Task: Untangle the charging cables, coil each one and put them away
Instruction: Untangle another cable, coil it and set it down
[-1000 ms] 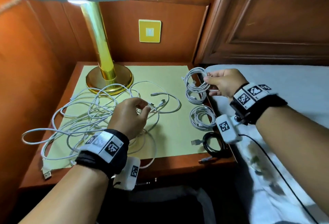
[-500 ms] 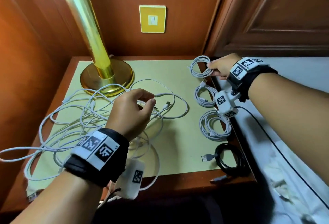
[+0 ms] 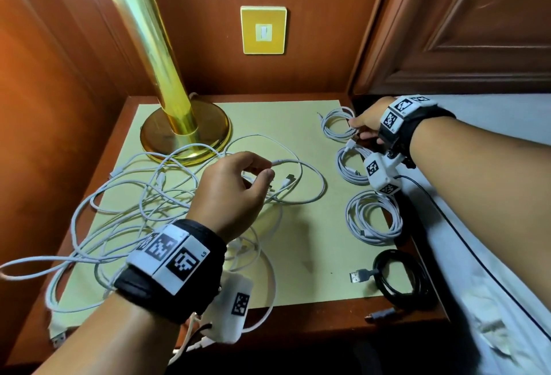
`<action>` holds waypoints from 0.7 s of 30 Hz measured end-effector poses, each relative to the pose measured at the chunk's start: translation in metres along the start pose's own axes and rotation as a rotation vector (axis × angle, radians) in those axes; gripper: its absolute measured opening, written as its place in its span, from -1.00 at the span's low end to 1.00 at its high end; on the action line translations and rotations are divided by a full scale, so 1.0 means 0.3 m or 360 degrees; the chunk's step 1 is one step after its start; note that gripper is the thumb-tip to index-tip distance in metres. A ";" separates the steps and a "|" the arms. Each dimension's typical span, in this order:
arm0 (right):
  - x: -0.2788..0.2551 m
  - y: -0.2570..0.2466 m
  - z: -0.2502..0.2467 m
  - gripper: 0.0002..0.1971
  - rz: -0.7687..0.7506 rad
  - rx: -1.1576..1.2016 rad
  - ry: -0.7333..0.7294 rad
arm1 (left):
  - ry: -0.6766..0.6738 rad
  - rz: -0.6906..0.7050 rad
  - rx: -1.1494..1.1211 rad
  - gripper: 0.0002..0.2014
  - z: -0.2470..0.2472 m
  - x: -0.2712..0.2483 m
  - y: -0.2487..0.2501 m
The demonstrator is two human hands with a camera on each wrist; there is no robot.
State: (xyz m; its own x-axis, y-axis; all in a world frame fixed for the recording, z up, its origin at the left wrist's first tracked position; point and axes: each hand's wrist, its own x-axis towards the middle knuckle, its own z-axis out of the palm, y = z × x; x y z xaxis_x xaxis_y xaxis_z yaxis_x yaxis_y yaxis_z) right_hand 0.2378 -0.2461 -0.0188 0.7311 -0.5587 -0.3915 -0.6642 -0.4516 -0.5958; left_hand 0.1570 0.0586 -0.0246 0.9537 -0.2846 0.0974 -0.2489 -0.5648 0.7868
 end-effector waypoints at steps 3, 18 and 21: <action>0.004 0.005 -0.004 -0.63 0.0023 -0.0112 0.0030 | 0.0001 0.0009 0.0002 -0.92 -0.003 -0.002 0.003; -0.337 -0.133 0.034 -0.65 -0.0369 -0.0711 -0.0138 | 0.0130 0.0059 0.0007 -0.93 -0.116 -0.040 -0.034; -0.437 -0.140 0.143 -0.65 -0.0479 -0.1194 -0.0311 | 0.0160 0.0054 -0.0021 -0.94 -0.151 -0.079 -0.055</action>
State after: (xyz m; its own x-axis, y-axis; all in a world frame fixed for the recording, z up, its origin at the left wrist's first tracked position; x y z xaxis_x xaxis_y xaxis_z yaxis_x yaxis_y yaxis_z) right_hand 0.1766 -0.1239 0.0276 0.8622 -0.2404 -0.4459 -0.3131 -0.9448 -0.0961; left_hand 0.1461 0.1097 -0.0125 0.9571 -0.2239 0.1841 -0.2796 -0.5456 0.7900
